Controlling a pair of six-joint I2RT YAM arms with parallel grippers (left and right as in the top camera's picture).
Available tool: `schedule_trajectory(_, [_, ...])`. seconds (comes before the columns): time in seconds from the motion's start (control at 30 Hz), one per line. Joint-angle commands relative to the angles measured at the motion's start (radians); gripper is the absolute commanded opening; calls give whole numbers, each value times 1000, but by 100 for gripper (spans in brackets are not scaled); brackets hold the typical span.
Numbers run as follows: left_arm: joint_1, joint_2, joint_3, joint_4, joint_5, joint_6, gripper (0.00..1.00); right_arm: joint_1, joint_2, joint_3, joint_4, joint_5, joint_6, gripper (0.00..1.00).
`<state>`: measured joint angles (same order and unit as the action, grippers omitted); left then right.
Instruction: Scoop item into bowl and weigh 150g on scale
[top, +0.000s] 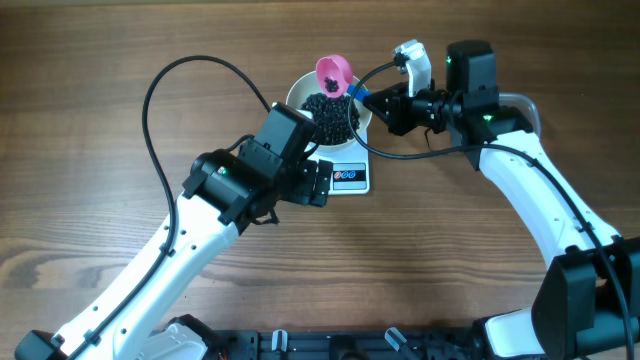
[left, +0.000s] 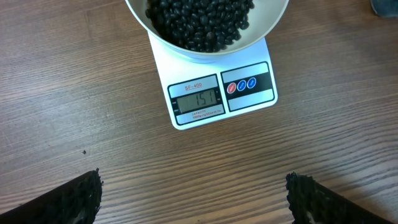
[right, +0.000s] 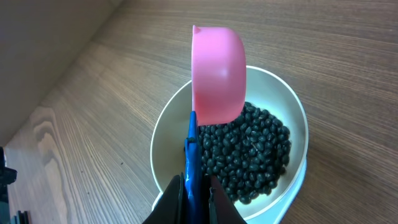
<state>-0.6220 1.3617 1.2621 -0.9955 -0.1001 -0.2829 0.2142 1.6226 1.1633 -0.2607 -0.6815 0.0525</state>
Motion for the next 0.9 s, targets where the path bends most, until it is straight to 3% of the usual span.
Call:
schedule_trajectory(0.0, [-5,1,15,0,2,-10,100,1,-26,7,6,4,-1,4])
schedule_trajectory(0.37, [-5,1,15,0,2,-10,100,-50,-45,7,7,3,29,4])
schedule_trajectory(0.57, [-5,1,15,0,2,-10,100,-270,-124,7,-32,-39,60,4])
schedule_trajectory(0.87, [-5,1,15,0,2,-10,100,-601,-142,7,-256,-39,52,4])
